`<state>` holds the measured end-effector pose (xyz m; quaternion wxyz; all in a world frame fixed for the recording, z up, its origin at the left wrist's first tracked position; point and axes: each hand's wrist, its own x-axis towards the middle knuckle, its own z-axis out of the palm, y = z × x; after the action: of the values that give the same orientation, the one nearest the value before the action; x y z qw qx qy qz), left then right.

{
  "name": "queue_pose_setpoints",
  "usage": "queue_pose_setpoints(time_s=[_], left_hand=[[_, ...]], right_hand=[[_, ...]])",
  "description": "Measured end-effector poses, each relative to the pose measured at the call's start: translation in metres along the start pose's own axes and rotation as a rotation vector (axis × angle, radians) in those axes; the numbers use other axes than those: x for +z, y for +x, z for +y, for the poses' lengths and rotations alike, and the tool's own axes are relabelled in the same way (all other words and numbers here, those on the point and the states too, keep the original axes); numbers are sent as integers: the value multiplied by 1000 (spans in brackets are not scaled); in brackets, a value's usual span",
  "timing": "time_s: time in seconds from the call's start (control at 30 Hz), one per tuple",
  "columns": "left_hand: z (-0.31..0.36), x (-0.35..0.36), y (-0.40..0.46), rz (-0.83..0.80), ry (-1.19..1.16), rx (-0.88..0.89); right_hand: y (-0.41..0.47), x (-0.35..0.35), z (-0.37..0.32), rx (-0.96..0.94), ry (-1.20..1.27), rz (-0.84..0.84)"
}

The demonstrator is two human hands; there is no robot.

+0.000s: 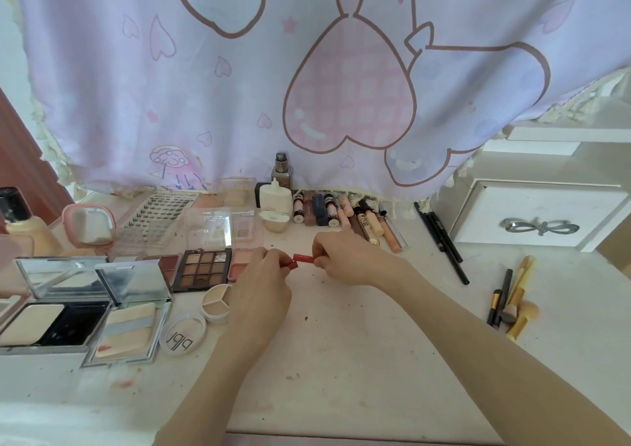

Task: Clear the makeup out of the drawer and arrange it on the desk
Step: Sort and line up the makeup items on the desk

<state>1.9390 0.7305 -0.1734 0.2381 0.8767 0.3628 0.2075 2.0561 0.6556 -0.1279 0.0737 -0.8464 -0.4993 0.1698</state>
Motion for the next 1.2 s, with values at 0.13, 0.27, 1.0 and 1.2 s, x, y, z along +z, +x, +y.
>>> queue_pose_setpoints(time_s=[0.13,0.27,1.0,1.2], left_hand=[[-1,-4,0,5,-179,-2],[1,-8,0,21,-264,54],[4,-19,-2,70,-199,77],[5,-21,-2,39,-225,63]], right_hand=[[-6,-4,6,-49,57,54],[-10,-5,8,-109,78,73],[-23,-2,6,-243,54,217],[-25,3,10,-282,61,266]])
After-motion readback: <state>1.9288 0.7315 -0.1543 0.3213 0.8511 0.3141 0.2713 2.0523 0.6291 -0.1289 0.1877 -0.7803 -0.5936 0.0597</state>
